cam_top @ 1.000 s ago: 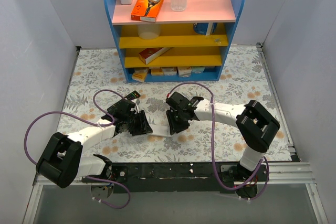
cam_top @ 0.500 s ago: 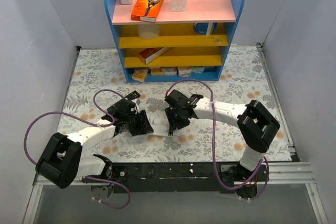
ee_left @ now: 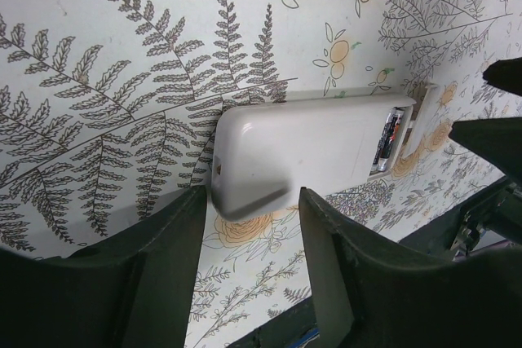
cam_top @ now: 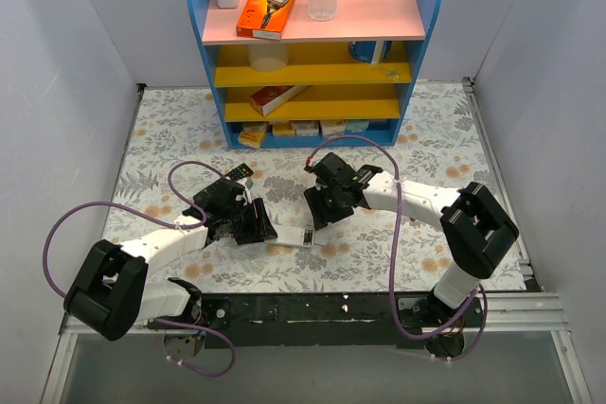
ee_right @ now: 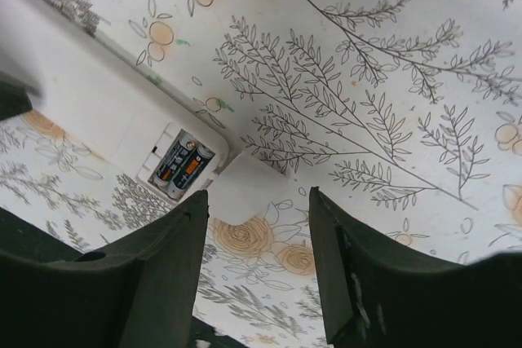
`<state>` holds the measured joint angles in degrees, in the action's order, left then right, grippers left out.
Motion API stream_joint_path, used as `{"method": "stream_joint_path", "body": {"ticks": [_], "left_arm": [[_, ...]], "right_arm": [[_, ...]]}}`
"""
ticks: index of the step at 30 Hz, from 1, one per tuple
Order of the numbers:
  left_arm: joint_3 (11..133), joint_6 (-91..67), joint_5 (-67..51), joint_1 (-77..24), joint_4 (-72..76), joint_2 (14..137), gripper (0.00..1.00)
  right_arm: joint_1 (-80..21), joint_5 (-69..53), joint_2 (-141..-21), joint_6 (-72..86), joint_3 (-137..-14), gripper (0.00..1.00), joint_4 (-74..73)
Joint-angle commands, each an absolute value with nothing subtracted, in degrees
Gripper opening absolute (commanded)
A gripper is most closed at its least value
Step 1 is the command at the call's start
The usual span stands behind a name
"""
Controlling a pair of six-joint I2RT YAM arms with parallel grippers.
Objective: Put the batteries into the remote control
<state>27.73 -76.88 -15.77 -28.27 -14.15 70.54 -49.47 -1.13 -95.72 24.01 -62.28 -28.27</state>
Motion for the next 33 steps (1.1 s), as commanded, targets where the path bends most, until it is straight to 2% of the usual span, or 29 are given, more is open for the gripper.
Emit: {"method": "stream_joint_path", "body": {"ticks": [1,2,5,9,17,33], "left_arm": [[27.7,-75.6,-13.2,-28.5,-16.3,69.9,0.49],[27.9,-75.6,-13.3,-28.5,-16.3,69.9,0.49],[27.9,-75.5,-13.2,-28.5,-16.4,70.0,0.5],[28.1,-75.6,-13.1,-28.5,-16.4,70.1,0.5],[28.4,-75.4,-12.9,-28.5,-16.6,70.4,0.5],[29.0,-75.3,-12.2,-28.5,-17.4,70.9,0.5]], "right_arm": [[-49.6,-4.3,-91.2,6.5,-60.2,0.65,-25.6],[-49.6,-4.7,-90.4,4.3,-58.4,0.71,-25.2],[-49.6,-6.0,-88.1,-4.5,-56.1,0.77,-24.3],[-49.6,-8.6,-85.3,-12.9,-51.3,0.78,-20.8],[-49.7,-12.5,-86.5,-24.1,-50.8,0.77,-19.2],[-50.4,-14.3,-91.4,-25.9,-51.8,0.79,-16.8]]}}
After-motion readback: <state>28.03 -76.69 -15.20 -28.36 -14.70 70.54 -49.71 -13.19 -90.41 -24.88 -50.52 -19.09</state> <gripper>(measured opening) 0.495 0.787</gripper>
